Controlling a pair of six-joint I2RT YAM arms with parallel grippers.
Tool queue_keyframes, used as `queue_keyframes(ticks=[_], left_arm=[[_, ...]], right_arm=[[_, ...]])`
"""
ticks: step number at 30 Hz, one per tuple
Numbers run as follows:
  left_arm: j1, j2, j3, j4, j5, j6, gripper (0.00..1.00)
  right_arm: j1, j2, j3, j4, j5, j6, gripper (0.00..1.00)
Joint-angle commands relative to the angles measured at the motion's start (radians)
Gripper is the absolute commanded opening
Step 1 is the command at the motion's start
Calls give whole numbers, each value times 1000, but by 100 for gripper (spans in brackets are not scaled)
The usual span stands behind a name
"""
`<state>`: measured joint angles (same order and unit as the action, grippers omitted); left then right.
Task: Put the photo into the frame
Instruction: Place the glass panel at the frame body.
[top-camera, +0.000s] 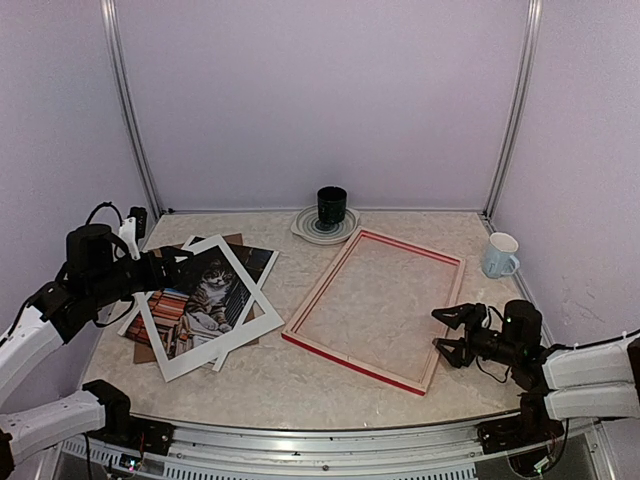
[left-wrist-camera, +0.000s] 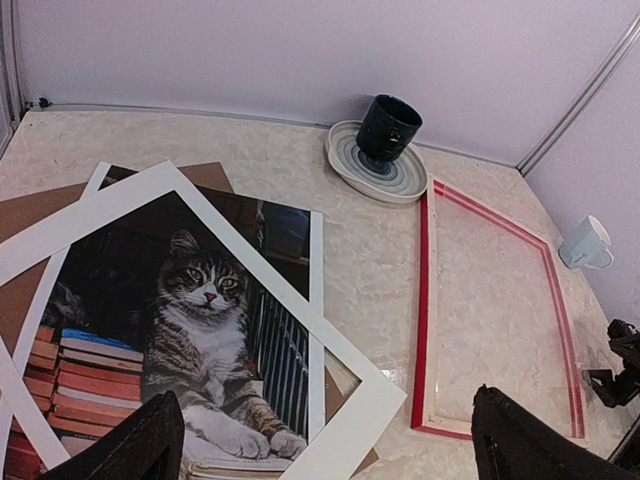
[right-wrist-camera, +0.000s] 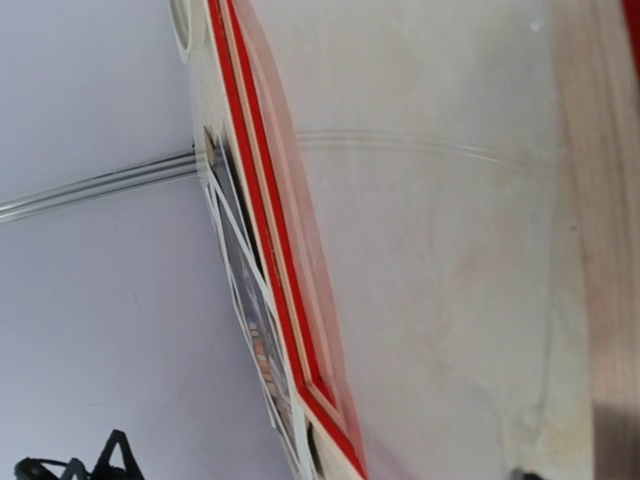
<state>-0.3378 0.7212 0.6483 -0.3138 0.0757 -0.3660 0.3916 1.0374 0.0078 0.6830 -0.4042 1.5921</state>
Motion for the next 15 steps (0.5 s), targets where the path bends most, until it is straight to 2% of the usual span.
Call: queue_keyframes(ticks=[1, 9, 15], left_arm=[[8, -6, -5, 22, 13, 1, 99], [8, -11, -4, 20, 10, 2, 99], [8, -14, -6, 18, 12, 4, 99]], right_arm=[[-7, 15, -6, 80, 25, 18, 81], [-7, 56, -6, 182, 62, -27, 81], [-7, 144, -6, 303, 69, -65, 82]])
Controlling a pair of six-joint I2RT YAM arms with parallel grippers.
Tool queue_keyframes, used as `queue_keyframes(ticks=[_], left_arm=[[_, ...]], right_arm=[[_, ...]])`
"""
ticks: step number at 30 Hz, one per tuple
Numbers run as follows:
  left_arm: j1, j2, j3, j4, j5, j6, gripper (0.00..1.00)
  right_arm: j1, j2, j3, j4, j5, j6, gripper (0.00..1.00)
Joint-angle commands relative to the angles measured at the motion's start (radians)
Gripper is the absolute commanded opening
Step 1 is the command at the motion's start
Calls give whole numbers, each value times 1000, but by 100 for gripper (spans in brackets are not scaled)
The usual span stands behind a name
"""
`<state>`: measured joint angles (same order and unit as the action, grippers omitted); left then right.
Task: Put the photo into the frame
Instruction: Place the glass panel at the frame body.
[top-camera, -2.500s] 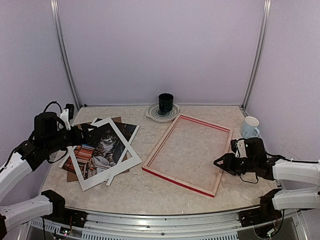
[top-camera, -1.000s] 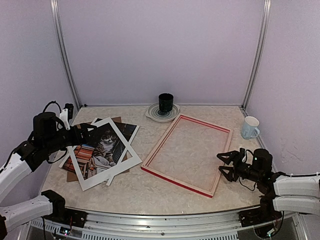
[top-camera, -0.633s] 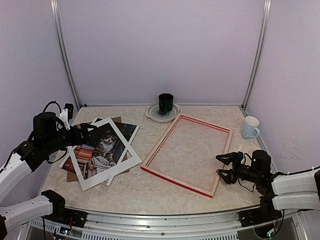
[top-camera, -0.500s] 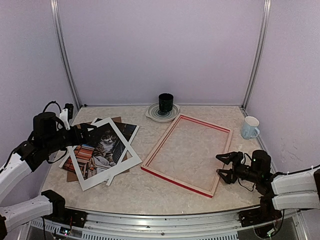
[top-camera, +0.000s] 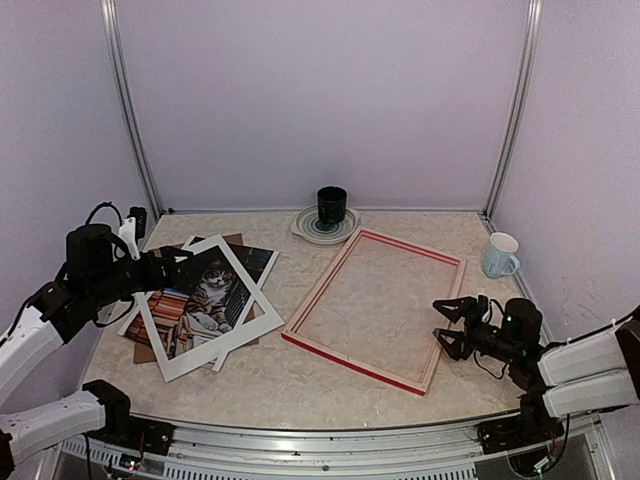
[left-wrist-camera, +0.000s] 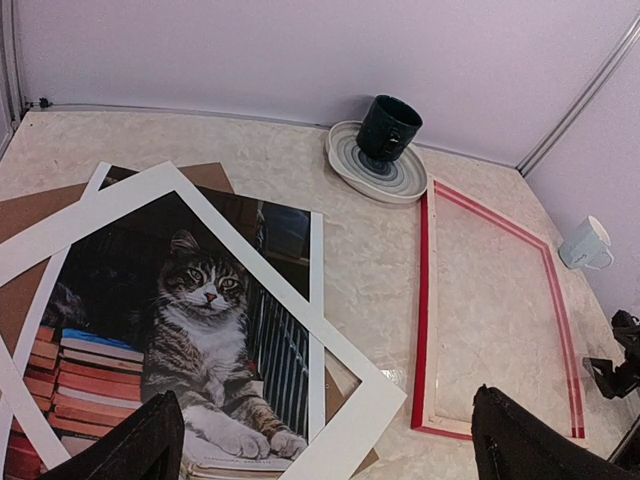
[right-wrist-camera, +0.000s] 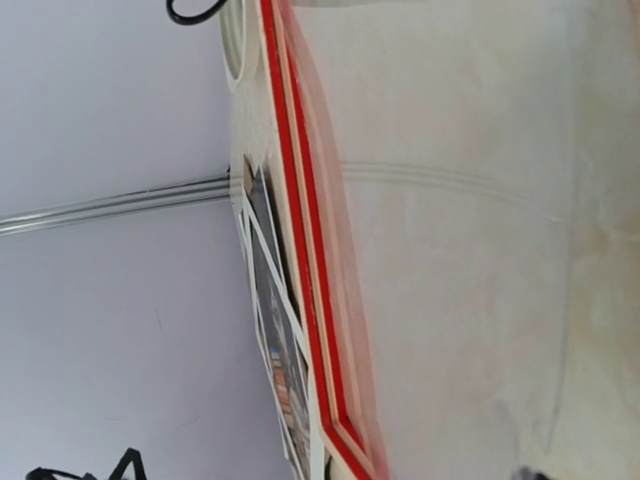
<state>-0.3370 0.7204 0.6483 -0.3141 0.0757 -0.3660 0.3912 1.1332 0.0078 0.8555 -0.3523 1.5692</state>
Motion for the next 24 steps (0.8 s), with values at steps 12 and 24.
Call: queue_keyframes(ticks=[12, 24], left_arm=[[7, -25, -7, 13, 5, 6, 99], [7, -23, -7, 15, 7, 8, 99]], right_arm=[[-5, 219, 26, 288, -20, -72, 83], [-5, 315, 76, 345, 13, -155, 85]])
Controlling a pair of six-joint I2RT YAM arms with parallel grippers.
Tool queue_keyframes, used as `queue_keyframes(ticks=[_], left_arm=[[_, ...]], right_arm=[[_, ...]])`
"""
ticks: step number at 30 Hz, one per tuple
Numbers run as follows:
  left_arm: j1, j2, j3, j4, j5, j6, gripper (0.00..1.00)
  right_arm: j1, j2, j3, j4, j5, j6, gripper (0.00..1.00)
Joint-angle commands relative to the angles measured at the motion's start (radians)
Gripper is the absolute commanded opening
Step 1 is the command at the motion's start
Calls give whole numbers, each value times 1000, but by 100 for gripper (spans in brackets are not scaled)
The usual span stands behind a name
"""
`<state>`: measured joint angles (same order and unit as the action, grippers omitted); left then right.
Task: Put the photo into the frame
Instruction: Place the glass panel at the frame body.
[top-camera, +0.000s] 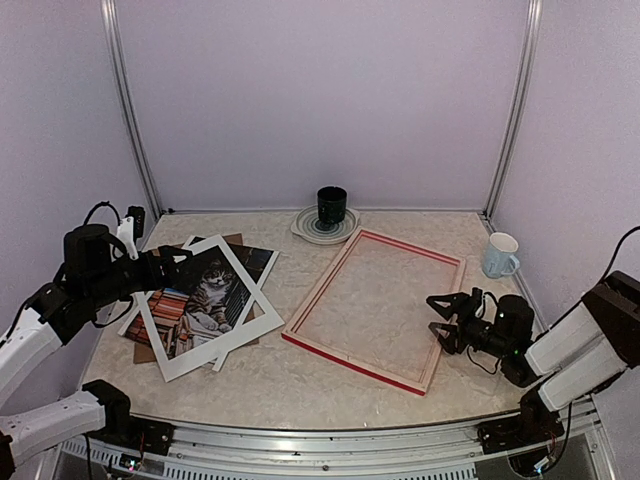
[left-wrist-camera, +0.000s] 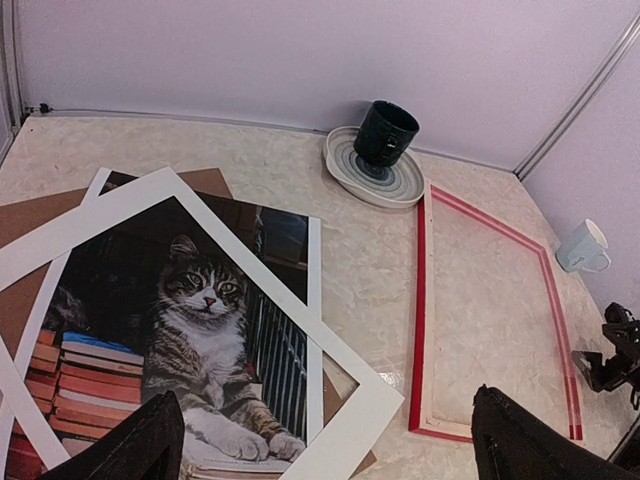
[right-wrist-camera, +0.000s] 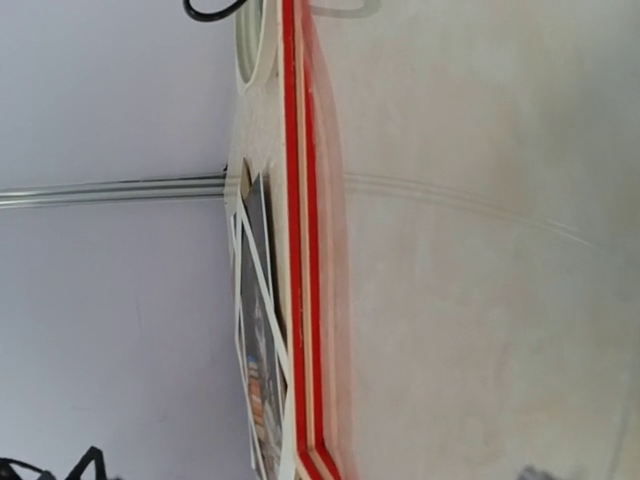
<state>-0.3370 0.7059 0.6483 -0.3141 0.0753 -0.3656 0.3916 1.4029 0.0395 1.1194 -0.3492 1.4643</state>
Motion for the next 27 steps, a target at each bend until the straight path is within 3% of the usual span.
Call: queue_keyframes(ticks=[1, 10, 22, 27], left_arm=[[7, -9, -8, 15, 7, 8, 99], [6, -17, -9, 10, 4, 6, 99], [7, -20, -12, 8, -1, 8, 99], [7, -19, -12, 11, 0, 8, 99]], right_arm=[[-6, 65, 53, 94, 4, -56, 85], [-12, 184, 106, 101, -2, -30, 85], [-85, -2, 211, -321, 42, -147, 86], [-112, 9, 281, -474, 15, -201, 86]])
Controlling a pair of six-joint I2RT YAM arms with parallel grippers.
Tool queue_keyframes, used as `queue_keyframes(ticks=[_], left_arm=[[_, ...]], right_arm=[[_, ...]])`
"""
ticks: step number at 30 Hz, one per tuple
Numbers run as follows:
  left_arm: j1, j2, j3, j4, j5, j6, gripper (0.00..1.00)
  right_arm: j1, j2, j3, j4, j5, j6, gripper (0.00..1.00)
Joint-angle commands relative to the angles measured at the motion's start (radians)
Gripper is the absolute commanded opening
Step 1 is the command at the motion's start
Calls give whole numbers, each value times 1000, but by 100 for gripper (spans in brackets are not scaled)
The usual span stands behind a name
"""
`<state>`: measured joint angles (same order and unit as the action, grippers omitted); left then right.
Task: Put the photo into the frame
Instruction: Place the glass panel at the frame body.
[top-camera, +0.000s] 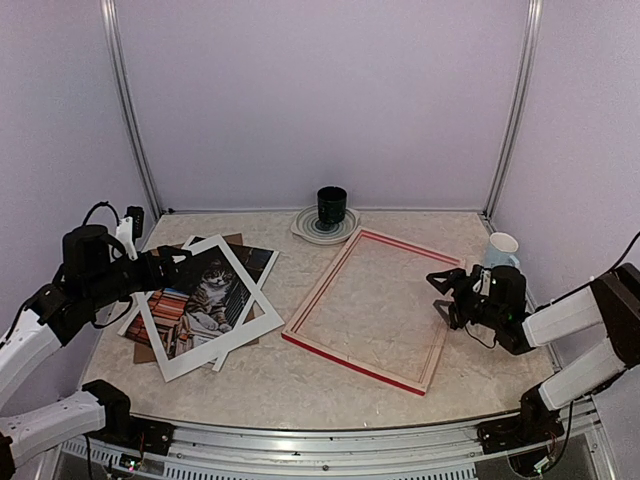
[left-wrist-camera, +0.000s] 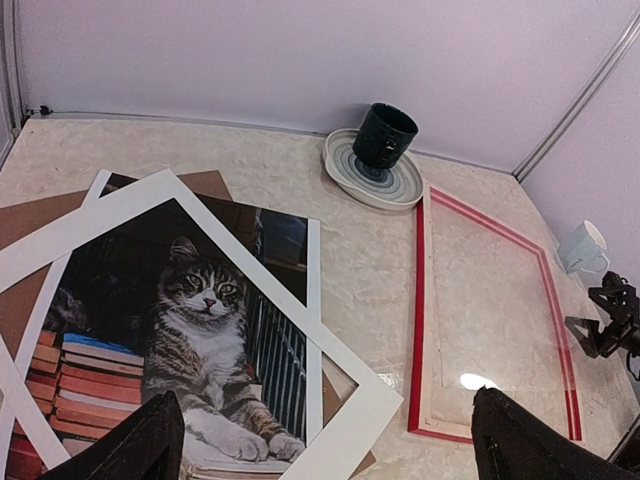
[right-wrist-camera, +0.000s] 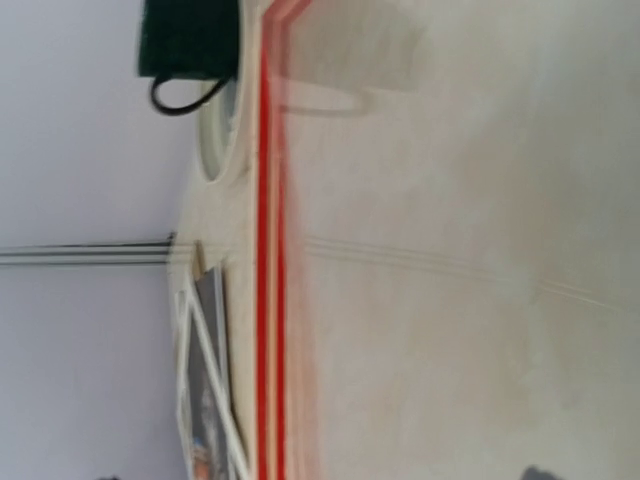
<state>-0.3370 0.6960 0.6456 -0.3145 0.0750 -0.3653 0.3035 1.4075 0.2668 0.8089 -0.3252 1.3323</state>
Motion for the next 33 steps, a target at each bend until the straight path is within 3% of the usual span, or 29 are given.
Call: queue_keyframes(ticks=[1, 5, 10, 24, 33], left_arm=[[7, -8, -10, 11, 1, 8, 99], [7, -11, -10, 11, 2, 7, 99], [7, -15, -11, 8, 0, 5, 99], [7, -5, -11, 15, 4, 2, 99], [7, 2, -11, 17, 8, 1, 99]], right_arm=[[-31, 21, 59, -170, -25, -65, 87], [-56, 91, 34, -100, -77, -6, 86], [-61, 138, 6, 19, -100, 40, 78], [-61, 13, -53, 30, -138, 47, 18], [-50, 10, -67, 89, -160, 107, 1]])
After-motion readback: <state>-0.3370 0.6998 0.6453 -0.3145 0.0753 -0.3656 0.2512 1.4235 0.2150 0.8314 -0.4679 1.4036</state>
